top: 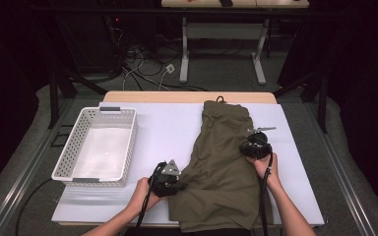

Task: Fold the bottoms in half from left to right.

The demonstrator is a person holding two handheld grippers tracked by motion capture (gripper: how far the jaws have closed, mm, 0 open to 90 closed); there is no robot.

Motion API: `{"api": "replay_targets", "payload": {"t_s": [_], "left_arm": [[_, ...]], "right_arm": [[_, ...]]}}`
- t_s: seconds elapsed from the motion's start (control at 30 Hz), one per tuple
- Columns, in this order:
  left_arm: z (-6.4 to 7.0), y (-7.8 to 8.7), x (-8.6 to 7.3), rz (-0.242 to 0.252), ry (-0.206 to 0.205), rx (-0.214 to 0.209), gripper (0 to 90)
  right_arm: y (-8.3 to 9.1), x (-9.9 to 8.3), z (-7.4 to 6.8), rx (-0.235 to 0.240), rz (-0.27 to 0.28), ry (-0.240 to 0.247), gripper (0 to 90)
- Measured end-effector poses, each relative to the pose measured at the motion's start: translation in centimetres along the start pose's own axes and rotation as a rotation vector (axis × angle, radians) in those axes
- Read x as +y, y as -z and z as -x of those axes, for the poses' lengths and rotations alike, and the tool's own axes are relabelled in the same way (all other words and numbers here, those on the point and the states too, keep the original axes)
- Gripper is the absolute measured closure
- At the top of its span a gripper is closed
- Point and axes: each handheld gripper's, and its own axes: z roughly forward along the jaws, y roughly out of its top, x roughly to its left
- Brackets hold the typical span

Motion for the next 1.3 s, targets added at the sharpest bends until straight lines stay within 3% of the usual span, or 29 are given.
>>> {"api": "replay_targets", "payload": {"t_s": [0.4,0.47,0.5,0.57,0.63,0.7,0.8,0.87,0.97,1.13,1.3], "left_arm": [[-0.3,1.3,-1.4,-0.007,0.027,0.01,83.7],[-0.5,1.2,-1.1,-0.021,0.031,0.013,73.6],[-0.6,1.2,-0.8,-0.03,0.044,0.005,61.7],[-0.7,1.4,-0.2,-0.012,0.054,0.012,44.3],[-0.7,1.9,0.4,0.011,0.065,0.015,34.8],[-0.8,2.4,1.2,0.037,0.07,0.039,23.8],[-1.4,2.8,2.3,0.051,0.078,0.061,17.3],[-2.1,2.8,3.1,0.064,0.097,0.077,16.3],[-3.5,2.0,4.6,0.058,0.118,0.117,16.3],[-6.0,-0.8,6.7,0.023,0.165,0.172,19.2],[-8.2,-4.4,7.7,-0.013,0.229,0.163,30.6]], "right_arm": [[-0.2,0.3,-1.4,0.019,-0.03,0.022,83.3],[0.1,0.2,-1.2,0.012,-0.039,0.021,82.9],[0.3,0.1,-1.0,-0.002,-0.049,0.022,82.4],[0.7,0.1,-0.8,-0.03,-0.063,0.036,80.7],[0.9,0.0,-0.8,-0.054,-0.067,0.053,75.0],[1.1,0.0,-0.7,-0.075,-0.076,0.066,62.7],[1.2,-0.1,-0.2,-0.07,-0.074,0.062,43.0],[1.3,-0.1,0.1,-0.053,-0.067,0.057,34.4],[1.0,0.0,0.2,-0.047,-0.063,0.06,30.2],[0.1,0.4,-0.1,-0.039,-0.053,0.072,31.6],[-0.5,0.8,-0.1,-0.044,-0.049,0.058,35.6]]}}
